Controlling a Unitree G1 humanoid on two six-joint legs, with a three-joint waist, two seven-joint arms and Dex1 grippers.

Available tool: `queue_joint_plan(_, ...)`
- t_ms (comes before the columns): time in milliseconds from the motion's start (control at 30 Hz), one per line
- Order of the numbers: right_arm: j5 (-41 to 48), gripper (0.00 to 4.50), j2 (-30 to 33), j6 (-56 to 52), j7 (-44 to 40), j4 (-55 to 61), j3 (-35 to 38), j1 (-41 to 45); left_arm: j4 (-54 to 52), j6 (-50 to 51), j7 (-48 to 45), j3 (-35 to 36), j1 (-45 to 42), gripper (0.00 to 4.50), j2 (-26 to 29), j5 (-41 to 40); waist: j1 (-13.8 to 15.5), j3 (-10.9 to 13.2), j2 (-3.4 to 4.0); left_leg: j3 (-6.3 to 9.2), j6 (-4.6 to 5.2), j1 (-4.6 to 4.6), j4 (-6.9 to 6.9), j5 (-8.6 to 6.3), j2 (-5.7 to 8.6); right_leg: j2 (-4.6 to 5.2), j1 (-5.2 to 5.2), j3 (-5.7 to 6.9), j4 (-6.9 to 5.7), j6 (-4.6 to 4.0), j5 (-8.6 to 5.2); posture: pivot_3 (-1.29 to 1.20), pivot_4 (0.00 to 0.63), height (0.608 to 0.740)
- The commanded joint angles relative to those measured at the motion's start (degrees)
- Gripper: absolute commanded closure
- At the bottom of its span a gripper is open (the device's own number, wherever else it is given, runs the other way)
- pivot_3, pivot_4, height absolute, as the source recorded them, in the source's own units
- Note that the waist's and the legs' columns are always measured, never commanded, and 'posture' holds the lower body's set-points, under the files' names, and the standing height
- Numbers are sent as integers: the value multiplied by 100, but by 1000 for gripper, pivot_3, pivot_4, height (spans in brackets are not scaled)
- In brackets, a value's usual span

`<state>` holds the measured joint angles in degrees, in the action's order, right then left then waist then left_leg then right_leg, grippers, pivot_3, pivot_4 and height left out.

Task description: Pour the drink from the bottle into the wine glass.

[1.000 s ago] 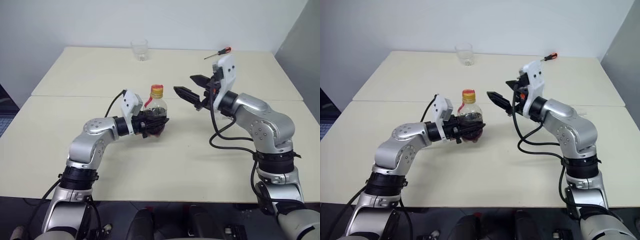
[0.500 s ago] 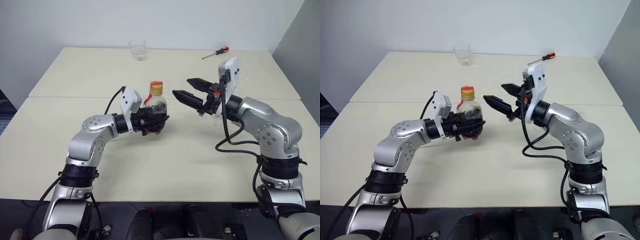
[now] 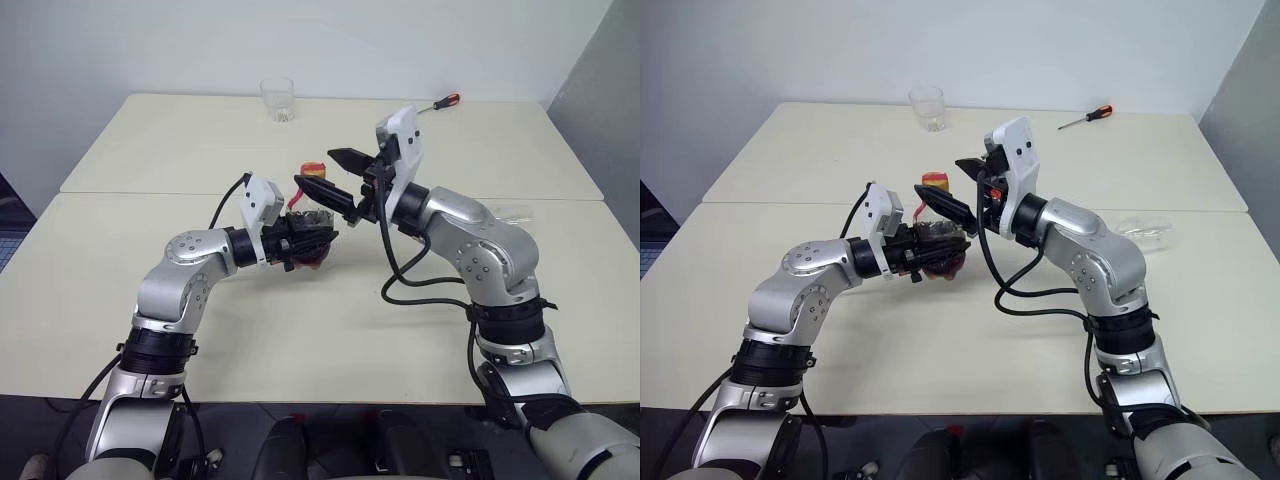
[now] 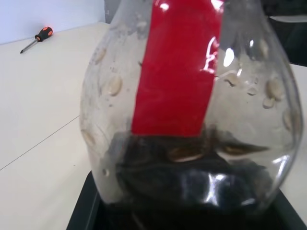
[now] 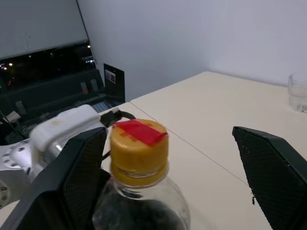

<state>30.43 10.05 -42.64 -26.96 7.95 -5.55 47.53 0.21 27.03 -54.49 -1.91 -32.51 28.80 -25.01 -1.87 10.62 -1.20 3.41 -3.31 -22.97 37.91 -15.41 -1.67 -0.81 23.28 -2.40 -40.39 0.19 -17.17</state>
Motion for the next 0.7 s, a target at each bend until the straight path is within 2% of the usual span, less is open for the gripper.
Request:
queue_joint_plan(33,-77,36,-94,230,-7,40,39,228,-168,-147,-15,112,-110,2513,-28,-70,0,0,0,0,0,0,0,0,0,0,0,0,0,0,0,0,150,740)
queue_joint_plan(267,-127,36,-35,169,-71,99,97,172,-171,-165,-18,127,-76,2513,-39,-77,0,0,0,3,0,1,0,0,-1,0,0,2,-2,0,0,0,150,740)
queue_joint_plan(700,-20,36,438,-150,-163,572,210,-232,-53,-226,-71,117,-185,2513,-44,-38,-2,0,0,2,0,2,2,0,0,0,0,1,-5,0,0,0,150,740)
